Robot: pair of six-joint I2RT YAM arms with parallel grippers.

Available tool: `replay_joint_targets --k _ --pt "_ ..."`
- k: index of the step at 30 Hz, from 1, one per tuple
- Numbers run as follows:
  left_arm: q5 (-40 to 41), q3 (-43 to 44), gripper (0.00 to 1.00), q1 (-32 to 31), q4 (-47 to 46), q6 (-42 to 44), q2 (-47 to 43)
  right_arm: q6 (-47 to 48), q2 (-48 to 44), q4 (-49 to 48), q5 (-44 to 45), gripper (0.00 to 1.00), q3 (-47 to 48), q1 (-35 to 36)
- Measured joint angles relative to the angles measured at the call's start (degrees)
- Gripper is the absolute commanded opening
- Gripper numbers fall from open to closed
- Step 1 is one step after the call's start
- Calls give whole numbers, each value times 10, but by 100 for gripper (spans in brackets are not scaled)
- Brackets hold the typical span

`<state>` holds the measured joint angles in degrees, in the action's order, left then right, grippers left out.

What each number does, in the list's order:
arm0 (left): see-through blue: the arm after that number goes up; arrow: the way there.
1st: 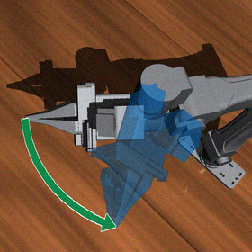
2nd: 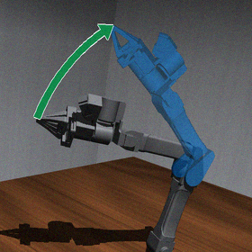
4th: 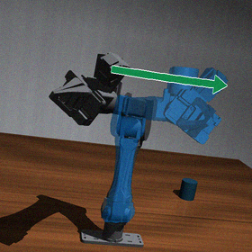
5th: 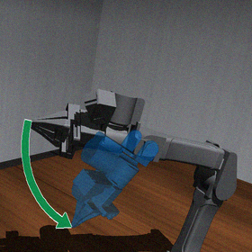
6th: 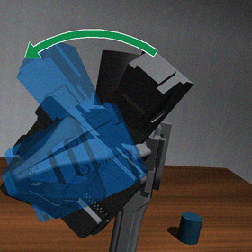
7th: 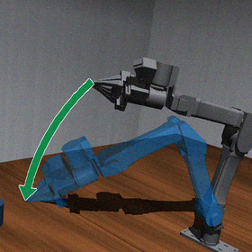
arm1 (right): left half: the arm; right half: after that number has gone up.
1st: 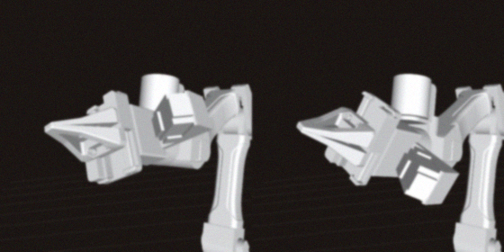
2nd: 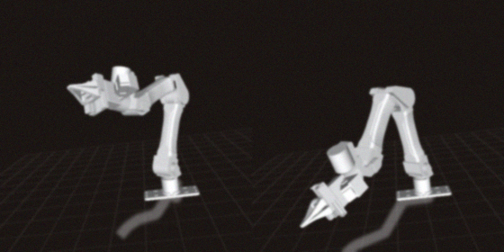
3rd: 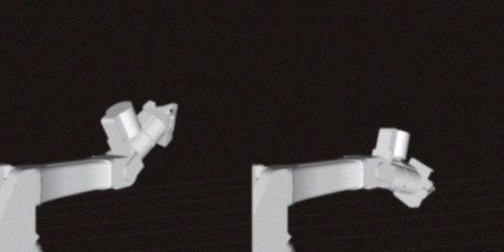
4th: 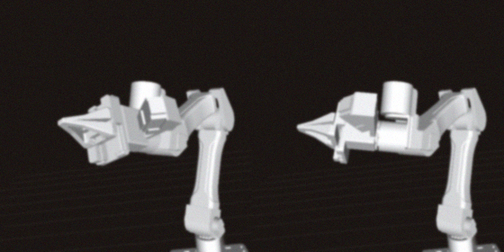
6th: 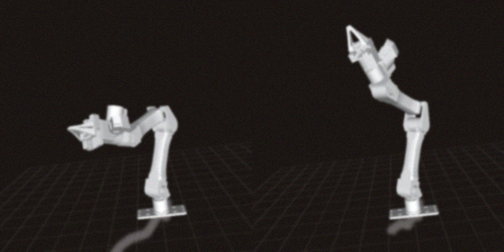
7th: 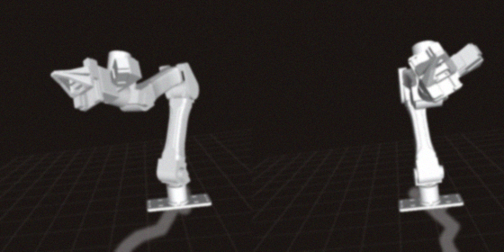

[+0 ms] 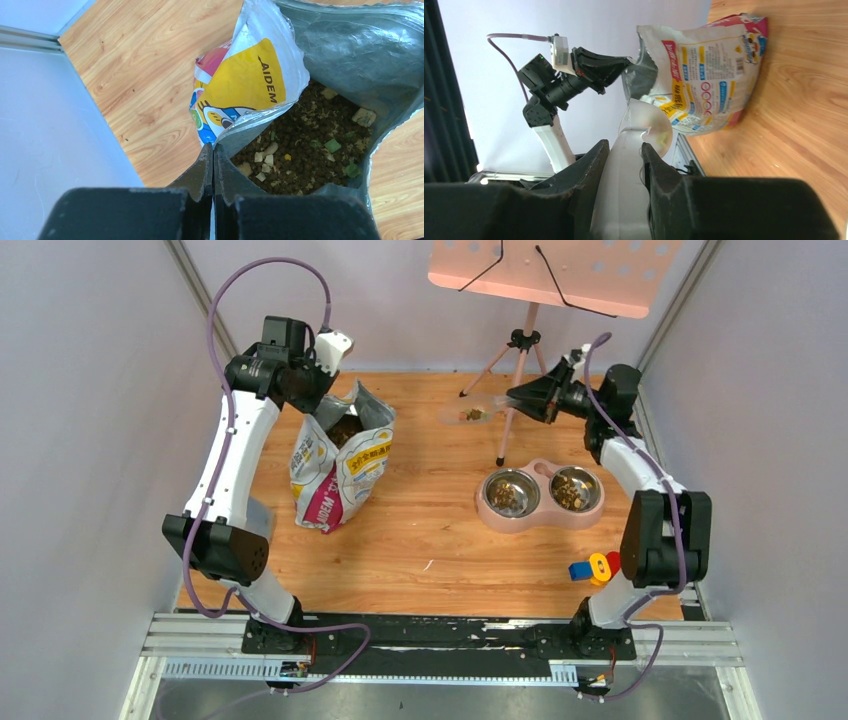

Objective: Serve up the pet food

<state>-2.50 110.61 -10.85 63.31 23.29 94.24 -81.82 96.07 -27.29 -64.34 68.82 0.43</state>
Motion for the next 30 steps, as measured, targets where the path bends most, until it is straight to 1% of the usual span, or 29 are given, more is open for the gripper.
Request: replay_joint_targets --k 7,11,15,18,23,25,30 --pt "-5 0 0 0 -2 -11 0 65 -90 20 -35 0 -136 -90" --pt "-11 0 0 0 -3 -18 0 101 -127 47 -53 0 -210 -171" --pt "-18 -1 0 0 -5 -22 0 177 -156 104 -68 0 -247 -250" --pt "-22 -5 0 0 -11 -26 -2 262 -182 165 -66 0 -250 -271" --pt "-30 -14 0 0 -22 -35 -6 433 -220 293 -42 0 -245 -275" --pt "-34 -19 0 0 -25 -38 -10 479 -223 334 -29 0 -242 -276" --pt "-42 -27 0 0 -28 -40 -21 553 -223 398 -2 0 -236 -288"
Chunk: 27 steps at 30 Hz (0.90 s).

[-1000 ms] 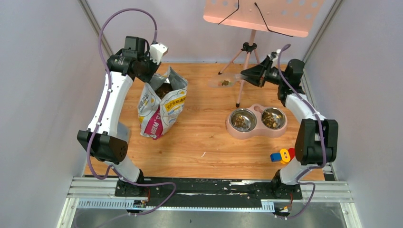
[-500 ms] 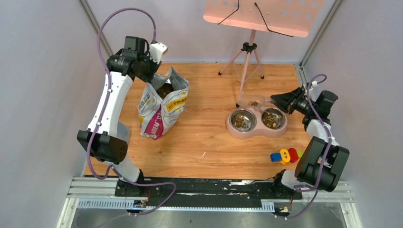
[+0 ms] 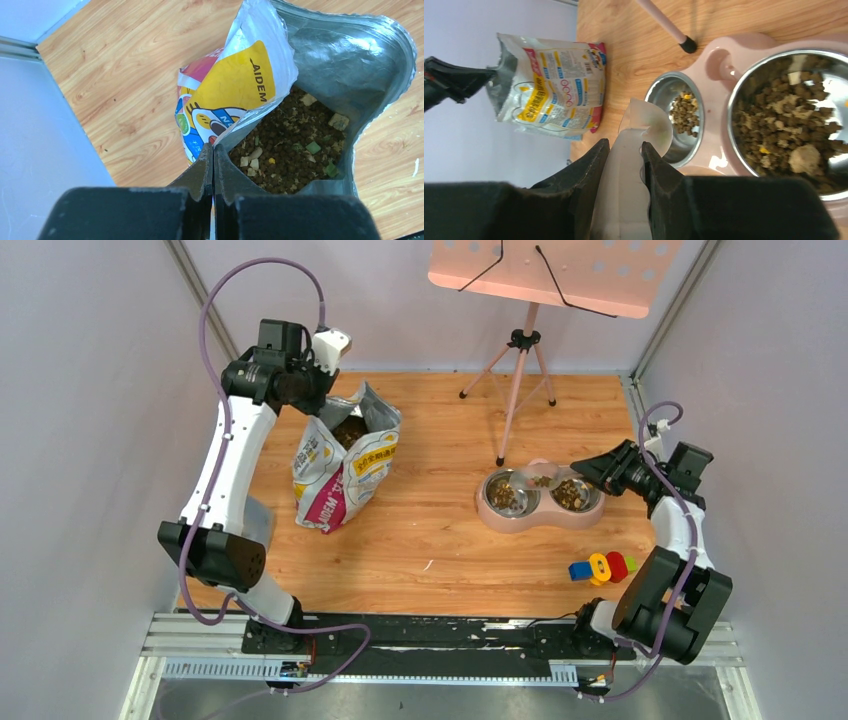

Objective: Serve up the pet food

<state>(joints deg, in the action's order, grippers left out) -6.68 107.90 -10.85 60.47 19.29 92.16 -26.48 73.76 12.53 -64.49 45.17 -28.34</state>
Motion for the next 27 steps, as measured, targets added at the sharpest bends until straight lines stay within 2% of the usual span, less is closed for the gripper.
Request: replay_joint_targets --k 11,22,27 --pt "-6 -2 0 0 0 -10 -5 127 0 83 135 0 50 9" --pt "-8 3 0 0 5 -10 -5 249 -37 159 264 0 122 129" --pt "-10 3 0 0 6 -12 -5 310 -61 196 311 0 143 160"
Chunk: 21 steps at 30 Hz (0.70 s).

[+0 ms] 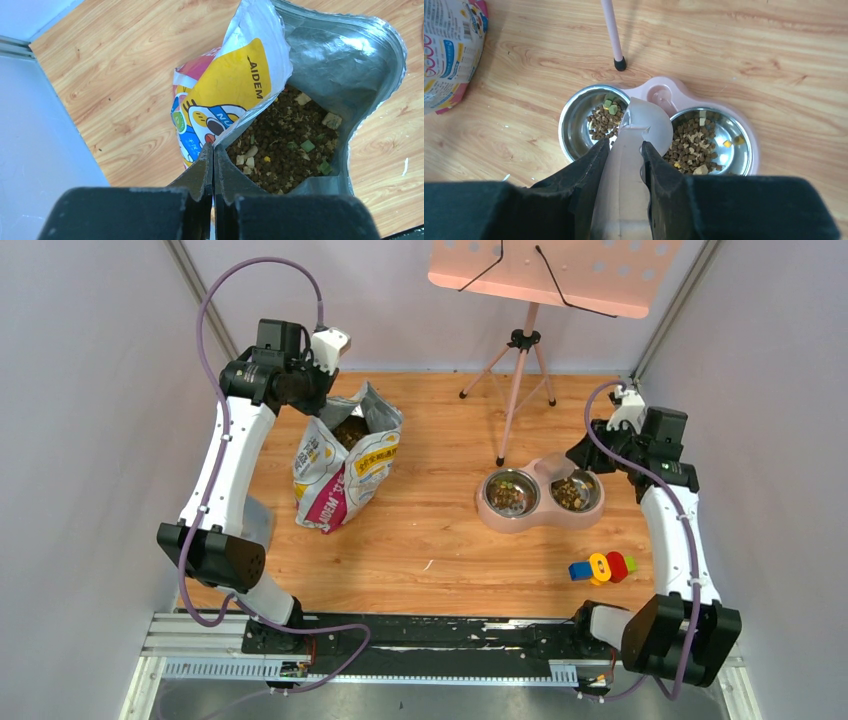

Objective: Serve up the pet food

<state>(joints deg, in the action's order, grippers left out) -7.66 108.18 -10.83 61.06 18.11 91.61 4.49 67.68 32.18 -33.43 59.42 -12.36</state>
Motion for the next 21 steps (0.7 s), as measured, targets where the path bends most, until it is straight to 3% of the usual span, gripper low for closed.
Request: replay_joint_targets --k 5,12,17,21 --pt "-2 0 0 0 0 -3 0 20 -14 19 4 0 40 38" --pt "-7 0 0 0 -1 -22 0 -46 6 6 -21 0 123 167" --pt "-16 0 0 0 -2 -41 0 -78 76 -24 -34 0 198 283" --pt "-30 0 0 0 -2 -58 0 -89 177 -50 -43 0 336 342"
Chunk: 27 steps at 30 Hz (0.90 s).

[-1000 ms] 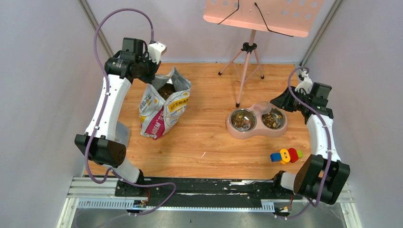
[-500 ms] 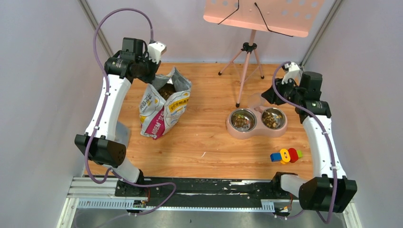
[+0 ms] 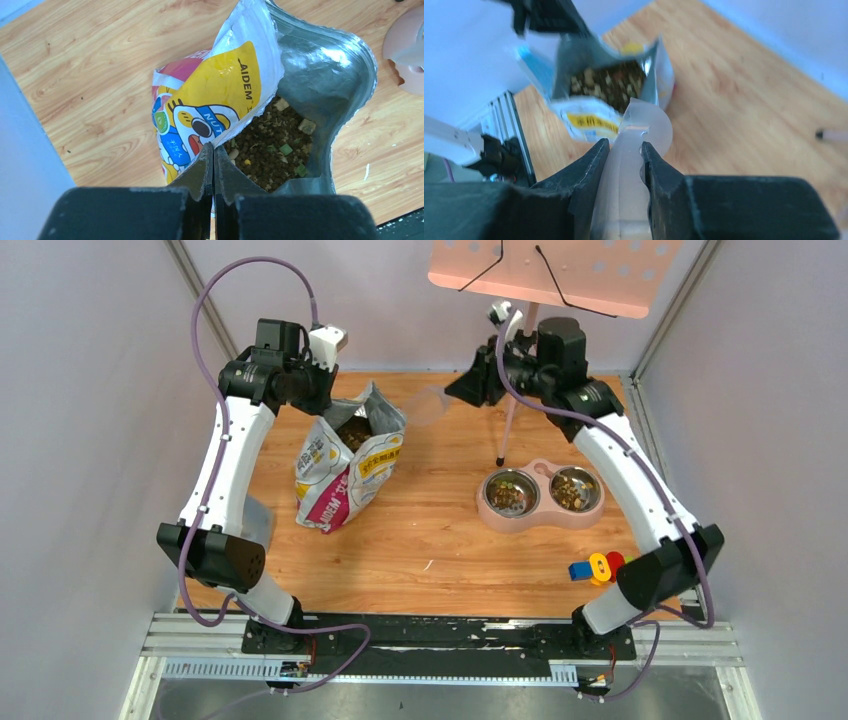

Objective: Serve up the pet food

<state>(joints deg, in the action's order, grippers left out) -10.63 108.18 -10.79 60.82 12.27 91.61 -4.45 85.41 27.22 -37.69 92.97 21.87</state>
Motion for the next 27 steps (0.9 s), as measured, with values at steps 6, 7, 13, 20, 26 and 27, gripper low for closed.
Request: replay_joint_targets --k 6,7,13,20,26,27 --pt "-10 0 0 0 -1 -17 0 -6 110 -36 -15 0 165 28" --pt "-11 0 0 0 -1 -19 0 -2 118 -42 -14 0 174 32" --pt "-14 1 0 0 0 -22 0 34 157 -48 -27 0 185 70" --pt "-14 1 0 0 0 -22 0 74 202 -46 -17 0 184 104" --pt "-18 1 0 0 0 -22 0 102 207 -33 -14 0 184 124" --pt "-19 1 0 0 0 -22 1 106 207 -33 -14 0 184 127"
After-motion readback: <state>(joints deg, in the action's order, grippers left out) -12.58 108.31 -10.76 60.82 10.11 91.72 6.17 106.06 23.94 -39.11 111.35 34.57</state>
